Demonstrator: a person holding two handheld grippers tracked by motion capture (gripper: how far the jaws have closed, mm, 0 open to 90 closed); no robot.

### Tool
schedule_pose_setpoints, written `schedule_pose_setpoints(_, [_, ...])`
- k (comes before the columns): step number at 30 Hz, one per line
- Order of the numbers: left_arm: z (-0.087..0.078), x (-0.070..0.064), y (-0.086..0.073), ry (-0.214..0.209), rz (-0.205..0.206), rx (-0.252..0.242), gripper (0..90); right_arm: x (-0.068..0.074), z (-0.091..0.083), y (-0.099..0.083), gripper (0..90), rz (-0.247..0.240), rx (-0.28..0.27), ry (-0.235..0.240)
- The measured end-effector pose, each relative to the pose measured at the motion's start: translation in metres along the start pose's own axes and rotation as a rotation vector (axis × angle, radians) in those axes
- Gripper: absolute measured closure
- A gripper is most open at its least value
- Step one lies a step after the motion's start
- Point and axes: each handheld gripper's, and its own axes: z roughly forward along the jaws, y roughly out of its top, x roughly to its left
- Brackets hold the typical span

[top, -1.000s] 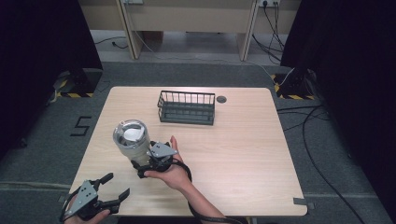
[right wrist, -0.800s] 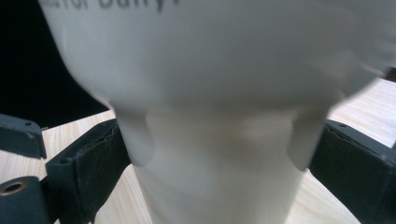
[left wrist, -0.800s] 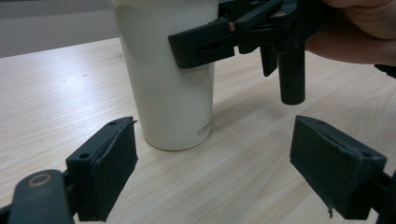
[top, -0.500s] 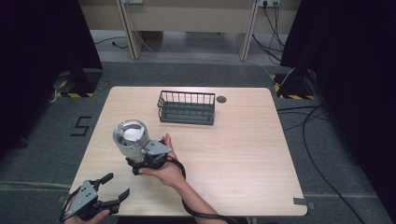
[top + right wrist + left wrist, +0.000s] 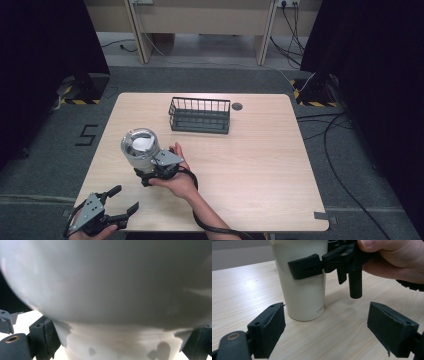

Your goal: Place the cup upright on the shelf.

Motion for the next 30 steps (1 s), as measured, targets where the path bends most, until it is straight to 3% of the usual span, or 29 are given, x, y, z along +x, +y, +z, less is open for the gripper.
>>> schedule_pose_setpoints(10, [-0.001,0.001,0.0,0.002,-0.004,-0.004,14.2,0.0,0.0,0.002,10.0,0.013,0.002,-0.01])
schedule_pose_setpoints(18, [-0.001,0.001,0.0,0.002,-0.004,-0.004,14.2,-0.001,-0.006,0.013,10.0,0.002,-0.012,-0.025])
schedule_pose_setpoints(22, [-0.001,0.001,0.0,0.002,-0.004,-0.005,14.2,-0.004,-0.011,0.017,10.0,0.021,-0.017,-0.032])
schedule_pose_setpoints(30, [-0.001,0.0,0.0,0.003,-0.004,-0.005,14.2,-0.011,-0.019,0.023,10.0,0.013,-0.014,-0.07])
